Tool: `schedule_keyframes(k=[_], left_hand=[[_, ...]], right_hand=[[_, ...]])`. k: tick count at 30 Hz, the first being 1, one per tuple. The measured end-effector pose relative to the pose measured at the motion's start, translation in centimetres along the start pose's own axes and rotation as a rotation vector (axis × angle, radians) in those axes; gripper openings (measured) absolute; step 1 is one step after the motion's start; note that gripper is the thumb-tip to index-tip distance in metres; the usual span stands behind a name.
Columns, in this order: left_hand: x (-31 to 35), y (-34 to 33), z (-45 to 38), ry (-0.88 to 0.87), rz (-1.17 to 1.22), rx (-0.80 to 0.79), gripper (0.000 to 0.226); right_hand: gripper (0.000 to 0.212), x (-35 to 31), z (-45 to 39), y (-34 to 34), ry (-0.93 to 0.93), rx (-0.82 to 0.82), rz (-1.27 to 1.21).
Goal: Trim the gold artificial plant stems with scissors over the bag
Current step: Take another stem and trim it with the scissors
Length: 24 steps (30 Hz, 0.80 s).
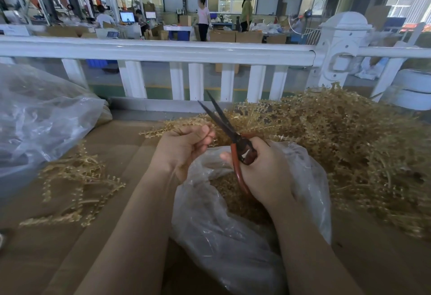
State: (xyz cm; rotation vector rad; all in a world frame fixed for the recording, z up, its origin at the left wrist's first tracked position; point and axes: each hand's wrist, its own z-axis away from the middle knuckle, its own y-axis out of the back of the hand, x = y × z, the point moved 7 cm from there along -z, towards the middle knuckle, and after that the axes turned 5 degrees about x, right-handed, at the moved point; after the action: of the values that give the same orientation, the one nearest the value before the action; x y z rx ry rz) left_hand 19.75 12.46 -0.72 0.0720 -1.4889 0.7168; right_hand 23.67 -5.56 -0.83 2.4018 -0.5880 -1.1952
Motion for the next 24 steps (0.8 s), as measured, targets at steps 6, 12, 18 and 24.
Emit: schedule_keyframes(k=[6,12,18,24], left_hand=[[1.2,-0.3,0.6,-0.135,-0.029,0.026,0.024],[1.6,-0.6,0.8,-0.188,-0.059,-0.005,0.023],[1.5,-0.7,0.6,-0.208,-0.061,-0.041,0.022],[1.7,-0.4,0.3,-0.244,-0.093,-0.048,0.029]], right_hand=[[0.052,0.1,0.1,-0.4,0.046,-0.02,0.22],[0.052,0.3,0.0,-0.4,0.015,-0.028,0.252],[0.051,0.6,0.0,-0.5,-0.017,-0.041,0.251],[0.051,0.6,0.0,-0.4,0.004,-0.039,0.247]])
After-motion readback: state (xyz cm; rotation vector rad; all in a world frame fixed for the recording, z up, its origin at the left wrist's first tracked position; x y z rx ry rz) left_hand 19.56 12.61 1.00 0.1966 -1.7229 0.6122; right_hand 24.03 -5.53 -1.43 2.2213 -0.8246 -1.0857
